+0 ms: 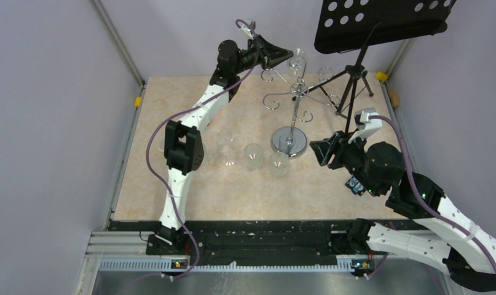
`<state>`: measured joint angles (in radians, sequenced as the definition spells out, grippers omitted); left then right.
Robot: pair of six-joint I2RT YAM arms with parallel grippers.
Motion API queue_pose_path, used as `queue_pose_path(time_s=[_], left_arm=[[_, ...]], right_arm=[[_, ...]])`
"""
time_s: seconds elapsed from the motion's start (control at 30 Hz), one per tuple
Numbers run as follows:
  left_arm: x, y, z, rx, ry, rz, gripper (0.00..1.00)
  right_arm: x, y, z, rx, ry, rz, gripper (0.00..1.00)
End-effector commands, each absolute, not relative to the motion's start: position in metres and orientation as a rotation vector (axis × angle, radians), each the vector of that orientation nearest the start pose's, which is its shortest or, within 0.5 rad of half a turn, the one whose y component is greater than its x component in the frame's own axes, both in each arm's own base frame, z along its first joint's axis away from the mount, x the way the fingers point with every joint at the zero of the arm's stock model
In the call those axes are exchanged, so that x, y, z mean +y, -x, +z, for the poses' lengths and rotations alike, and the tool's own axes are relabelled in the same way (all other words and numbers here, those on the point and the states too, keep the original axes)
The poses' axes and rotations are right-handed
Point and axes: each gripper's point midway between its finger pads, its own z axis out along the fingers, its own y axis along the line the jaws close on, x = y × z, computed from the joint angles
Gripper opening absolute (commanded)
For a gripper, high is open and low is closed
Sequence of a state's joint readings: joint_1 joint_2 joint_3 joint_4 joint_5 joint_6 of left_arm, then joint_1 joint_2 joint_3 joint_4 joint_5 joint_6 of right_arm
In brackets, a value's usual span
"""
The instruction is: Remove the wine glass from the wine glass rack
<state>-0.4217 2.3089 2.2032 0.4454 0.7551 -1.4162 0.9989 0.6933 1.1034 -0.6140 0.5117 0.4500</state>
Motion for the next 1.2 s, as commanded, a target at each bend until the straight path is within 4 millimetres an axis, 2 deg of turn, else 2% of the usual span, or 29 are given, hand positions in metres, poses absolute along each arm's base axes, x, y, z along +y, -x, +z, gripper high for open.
queue_pose_path(time_s=[0.0,0.43,0.77,0.93,1.17], left_arm=[[-0.377,-0.464,0.471,1.386,-0.178,-1.960,0.00],[-0.377,-0.430,0.452,1.514,-0.417,-2.002,0.00],[-0.368,-0.426,0.459,1.508,-0.452,-1.981,0.00],[-0.358,-0.433,0.452,1.532,-0.428,-1.966,0.00],[-0.345,-0.435,0.454,1.536,-0.430,-1.951,0.00]], right_arm=[[0.163,-0.190,0.359,1.748,0.085,0.623,0.46],[0.166,-0.191,0.355,1.755,0.093,0.623,0.46],[0.170,-0.192,0.355,1.756,0.095,0.630,0.46],[0.170,-0.192,0.355,1.757,0.096,0.630,0.46],[0.170,-0.192,0.356,1.753,0.095,0.633,0.46]])
